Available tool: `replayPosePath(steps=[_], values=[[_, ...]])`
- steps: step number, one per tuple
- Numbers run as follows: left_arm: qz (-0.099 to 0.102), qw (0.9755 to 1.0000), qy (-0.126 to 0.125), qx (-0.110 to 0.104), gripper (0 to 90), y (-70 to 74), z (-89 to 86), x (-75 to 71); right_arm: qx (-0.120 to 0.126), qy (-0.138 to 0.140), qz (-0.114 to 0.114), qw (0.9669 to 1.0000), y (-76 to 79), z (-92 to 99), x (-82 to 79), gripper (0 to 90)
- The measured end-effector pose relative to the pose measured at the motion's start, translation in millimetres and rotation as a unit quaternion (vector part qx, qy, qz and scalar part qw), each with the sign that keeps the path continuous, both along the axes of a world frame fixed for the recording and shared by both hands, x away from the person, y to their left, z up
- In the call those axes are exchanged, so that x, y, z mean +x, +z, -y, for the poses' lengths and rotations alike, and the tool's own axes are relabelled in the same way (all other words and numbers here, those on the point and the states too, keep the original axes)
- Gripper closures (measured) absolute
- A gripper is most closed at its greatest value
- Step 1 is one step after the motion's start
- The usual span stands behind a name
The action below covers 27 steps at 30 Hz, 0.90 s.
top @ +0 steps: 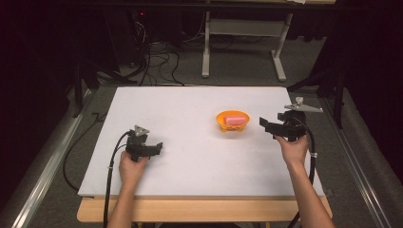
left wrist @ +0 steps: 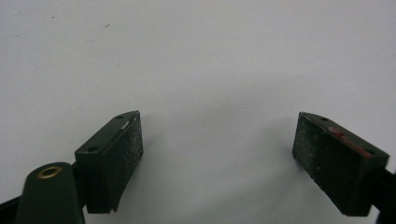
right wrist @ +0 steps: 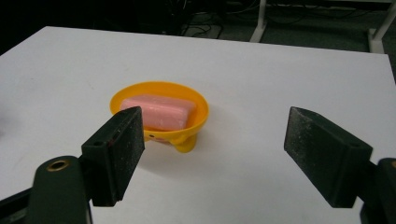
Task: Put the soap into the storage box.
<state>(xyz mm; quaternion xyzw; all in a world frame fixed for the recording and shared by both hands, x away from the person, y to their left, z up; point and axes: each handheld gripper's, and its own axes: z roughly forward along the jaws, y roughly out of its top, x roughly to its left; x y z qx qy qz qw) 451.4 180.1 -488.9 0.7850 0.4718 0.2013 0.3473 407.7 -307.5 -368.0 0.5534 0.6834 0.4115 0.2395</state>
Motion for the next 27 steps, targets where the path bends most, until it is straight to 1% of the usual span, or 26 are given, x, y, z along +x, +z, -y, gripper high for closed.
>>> replayPosePath(steps=[13, 21, 22, 24, 27], values=[[0.000, 1.0000, 0.000, 0.000, 16.6, 0.0, 0.1, 0.0, 0.008, -0.011, 0.008, 0.9999, -4.2, 16.8, -11.9, 22.1], [0.000, 1.0000, 0.000, 0.000, 16.6, 0.0, 0.1, 0.0, 0.010, -0.014, 0.007, 0.9998, -12.3, 23.2, -18.6, 22.7], [0.000, 1.0000, 0.000, 0.000, 16.6, 0.0, 0.1, -0.1, 0.012, -0.017, 0.005, 0.9998, -16.0, 24.7, -20.4, 23.1], [0.000, 1.0000, 0.000, 0.000, 16.6, 0.0, 0.0, 0.0, 0.014, -0.018, 0.003, 0.9997, -17.3, 25.0, -20.9, 23.1], [-0.001, 1.0000, -0.001, 0.000, 16.6, 0.1, -0.1, 0.0, 0.011, -0.019, 0.001, 0.9998, -22.9, 26.3, -22.8, 23.5]])
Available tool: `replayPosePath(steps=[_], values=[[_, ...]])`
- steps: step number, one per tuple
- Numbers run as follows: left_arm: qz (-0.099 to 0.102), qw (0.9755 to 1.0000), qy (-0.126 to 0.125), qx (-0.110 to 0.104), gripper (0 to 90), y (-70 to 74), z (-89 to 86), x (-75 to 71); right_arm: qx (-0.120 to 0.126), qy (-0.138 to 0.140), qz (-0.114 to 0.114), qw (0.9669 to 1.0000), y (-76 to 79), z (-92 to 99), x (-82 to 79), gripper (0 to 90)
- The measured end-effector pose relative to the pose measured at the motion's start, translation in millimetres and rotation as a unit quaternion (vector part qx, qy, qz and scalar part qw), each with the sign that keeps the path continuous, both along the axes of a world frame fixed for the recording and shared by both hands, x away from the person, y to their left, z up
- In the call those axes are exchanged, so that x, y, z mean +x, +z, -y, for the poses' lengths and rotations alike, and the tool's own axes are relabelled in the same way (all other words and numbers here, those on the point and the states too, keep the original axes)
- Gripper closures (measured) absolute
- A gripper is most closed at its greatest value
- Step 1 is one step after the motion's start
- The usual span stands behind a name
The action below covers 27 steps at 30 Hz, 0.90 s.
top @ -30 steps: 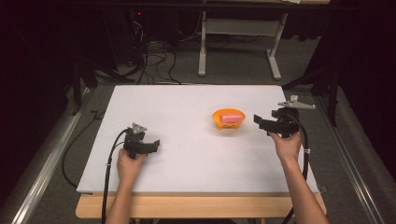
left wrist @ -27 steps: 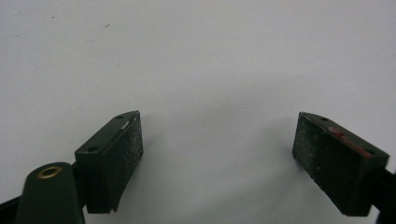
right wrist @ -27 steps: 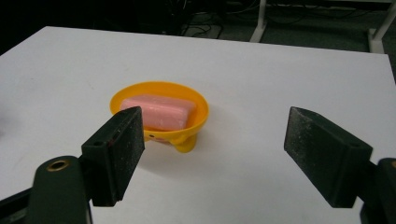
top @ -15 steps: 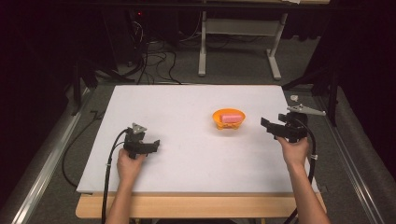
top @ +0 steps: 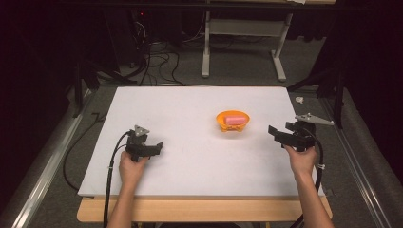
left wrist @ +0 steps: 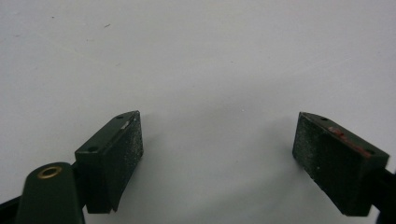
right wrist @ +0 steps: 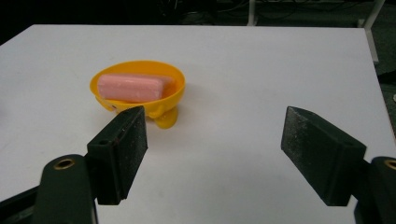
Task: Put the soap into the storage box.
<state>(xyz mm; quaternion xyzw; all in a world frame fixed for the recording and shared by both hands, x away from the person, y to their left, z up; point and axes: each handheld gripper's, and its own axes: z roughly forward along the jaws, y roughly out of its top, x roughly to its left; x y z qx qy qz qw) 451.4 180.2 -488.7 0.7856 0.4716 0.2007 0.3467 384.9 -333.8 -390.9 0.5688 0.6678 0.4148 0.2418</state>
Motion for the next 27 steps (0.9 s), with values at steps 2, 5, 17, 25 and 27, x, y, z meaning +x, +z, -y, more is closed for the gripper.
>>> replayPosePath(steps=[2, 5, 17, 25, 27], values=[[0.000, 1.0000, 0.000, 0.000, 16.6, 0.0, 0.0, 0.0, -0.001, -0.001, -0.001, 1.0000, -4.4, 0.5, -1.8, 23.7], [0.000, 1.0000, 0.000, 0.000, 16.6, 0.0, 0.0, 0.0, 0.000, -0.002, -0.004, 1.0000, -8.7, 0.5, -3.1, 24.0], [0.001, 1.0000, 0.001, 0.000, 16.6, -0.1, 0.1, 0.0, -0.002, 0.001, -0.019, 0.9998, -26.4, -2.4, -5.6, 24.9], [0.001, 1.0000, 0.001, 0.000, 16.6, -0.2, 0.2, 0.0, -0.006, 0.000, -0.031, 0.9995, -38.9, -4.7, -6.3, 25.1], [0.001, 1.0000, 0.000, 0.000, 16.6, -0.2, 0.2, 0.0, -0.005, -0.002, -0.034, 0.9994, -42.8, -5.6, -6.2, 25.1]])
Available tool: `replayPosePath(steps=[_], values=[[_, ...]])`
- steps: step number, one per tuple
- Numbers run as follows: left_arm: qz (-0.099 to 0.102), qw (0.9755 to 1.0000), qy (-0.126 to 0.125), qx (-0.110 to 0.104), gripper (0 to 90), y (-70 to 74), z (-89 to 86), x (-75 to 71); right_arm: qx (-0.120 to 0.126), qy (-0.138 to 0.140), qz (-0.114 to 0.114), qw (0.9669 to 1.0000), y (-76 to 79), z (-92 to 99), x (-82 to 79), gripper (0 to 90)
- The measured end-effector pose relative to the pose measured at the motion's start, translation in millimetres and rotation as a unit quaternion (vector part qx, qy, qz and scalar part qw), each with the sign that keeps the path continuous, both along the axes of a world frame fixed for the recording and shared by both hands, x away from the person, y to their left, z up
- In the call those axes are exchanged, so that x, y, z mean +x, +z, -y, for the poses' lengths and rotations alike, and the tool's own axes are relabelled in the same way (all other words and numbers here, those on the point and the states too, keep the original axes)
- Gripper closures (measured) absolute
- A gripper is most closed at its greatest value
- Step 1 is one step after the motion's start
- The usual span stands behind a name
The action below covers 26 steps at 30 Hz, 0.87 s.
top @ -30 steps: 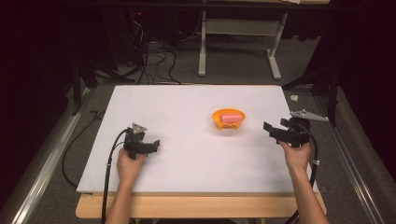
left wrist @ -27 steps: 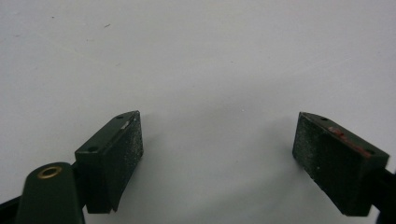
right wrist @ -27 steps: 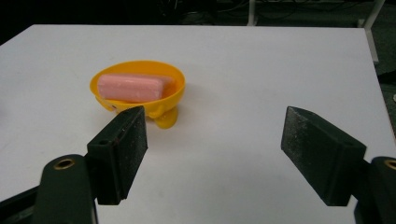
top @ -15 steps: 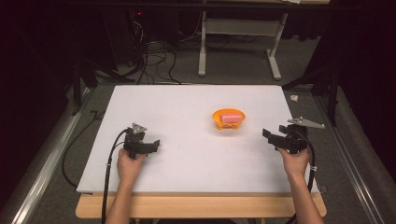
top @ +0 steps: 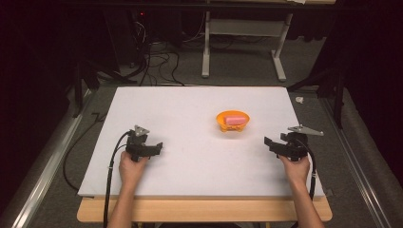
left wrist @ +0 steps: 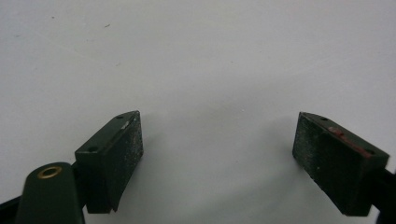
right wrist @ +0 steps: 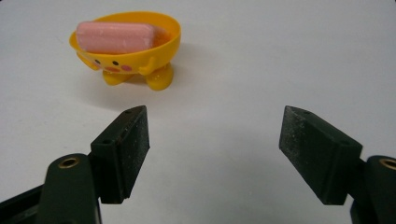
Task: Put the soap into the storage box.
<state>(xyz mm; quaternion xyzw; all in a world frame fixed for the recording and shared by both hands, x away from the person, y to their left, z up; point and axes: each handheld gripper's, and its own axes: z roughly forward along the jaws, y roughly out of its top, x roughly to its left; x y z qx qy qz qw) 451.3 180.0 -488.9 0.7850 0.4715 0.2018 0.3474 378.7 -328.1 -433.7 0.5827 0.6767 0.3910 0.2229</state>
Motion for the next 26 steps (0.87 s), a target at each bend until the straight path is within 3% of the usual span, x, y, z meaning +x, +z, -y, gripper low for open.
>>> replayPosePath(steps=[11, 17, 20, 23, 26], values=[[-0.001, 1.0000, 0.000, 0.000, 16.6, 0.1, 0.0, -0.1, -0.034, 0.000, -0.015, 0.9993, -24.2, -4.9, 2.3, 25.0], [-0.001, 1.0000, 0.000, 0.001, 16.6, 0.1, 0.0, -0.1, -0.062, -0.002, -0.027, 0.9977, -37.4, -7.8, 4.9, 24.4], [0.000, 1.0000, 0.000, 0.001, 16.7, 0.2, 0.1, -0.2, -0.086, -0.001, -0.043, 0.9954, -47.8, -11.7, 8.1, 23.2], [0.000, 1.0000, 0.000, 0.001, 16.7, 0.1, 0.1, -0.1, -0.103, -0.001, -0.044, 0.9937, -47.7, -15.4, 8.4, 23.3], [0.000, 1.0000, 0.000, 0.001, 16.7, 0.1, 0.1, -0.2, -0.098, 0.001, -0.046, 0.9941, -47.9, -13.9, 8.6, 22.9]])
